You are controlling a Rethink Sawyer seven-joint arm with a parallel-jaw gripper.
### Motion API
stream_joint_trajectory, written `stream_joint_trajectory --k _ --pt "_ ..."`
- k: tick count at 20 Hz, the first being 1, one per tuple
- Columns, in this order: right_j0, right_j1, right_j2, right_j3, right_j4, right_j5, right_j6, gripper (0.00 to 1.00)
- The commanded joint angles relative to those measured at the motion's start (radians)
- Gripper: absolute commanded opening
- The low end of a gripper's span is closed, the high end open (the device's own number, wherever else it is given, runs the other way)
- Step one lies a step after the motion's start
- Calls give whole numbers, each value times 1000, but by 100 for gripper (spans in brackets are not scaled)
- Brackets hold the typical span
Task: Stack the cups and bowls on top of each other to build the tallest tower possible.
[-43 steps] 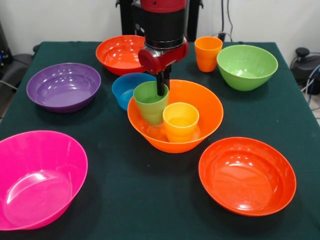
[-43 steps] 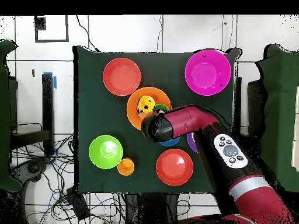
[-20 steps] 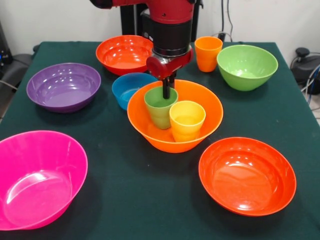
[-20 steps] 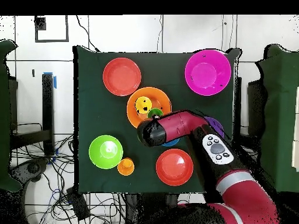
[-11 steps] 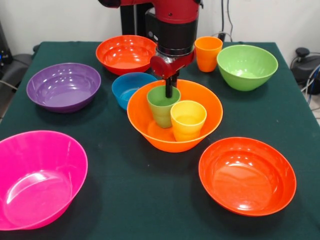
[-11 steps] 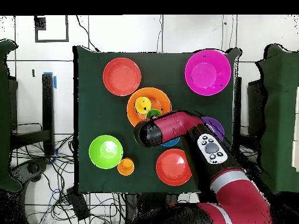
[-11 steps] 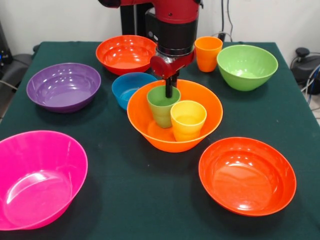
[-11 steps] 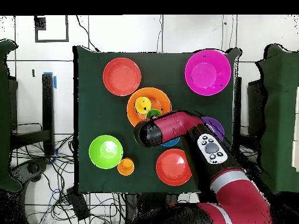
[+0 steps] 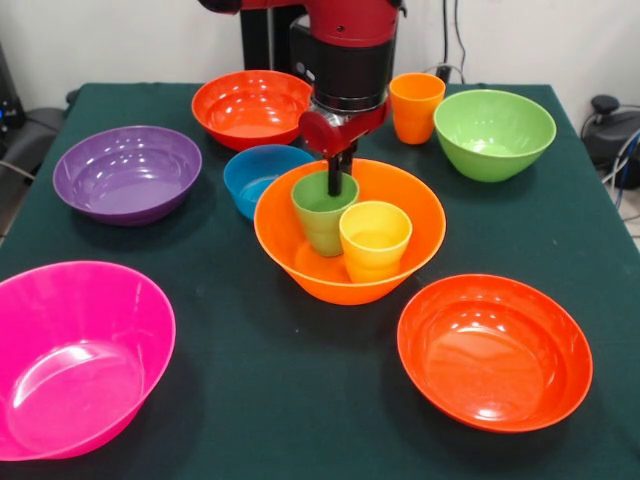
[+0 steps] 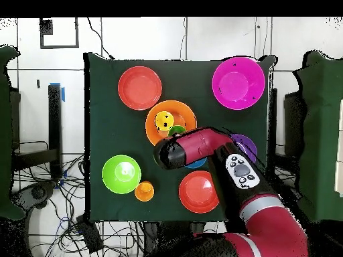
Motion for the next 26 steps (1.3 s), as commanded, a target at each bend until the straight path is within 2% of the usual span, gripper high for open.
stream_joint_trajectory --k 1,4,7,14,26 --pt "5 40 -30 -24 -2 -38 119 100" --pt "-5 47 -27 -22 19 -23 119 100" --pt "-23 51 -8 -4 19 -60 107 100" --pt "-18 53 -21 -6 28 -57 120 100" --pt "-31 45 -2 14 75 8 78 100"
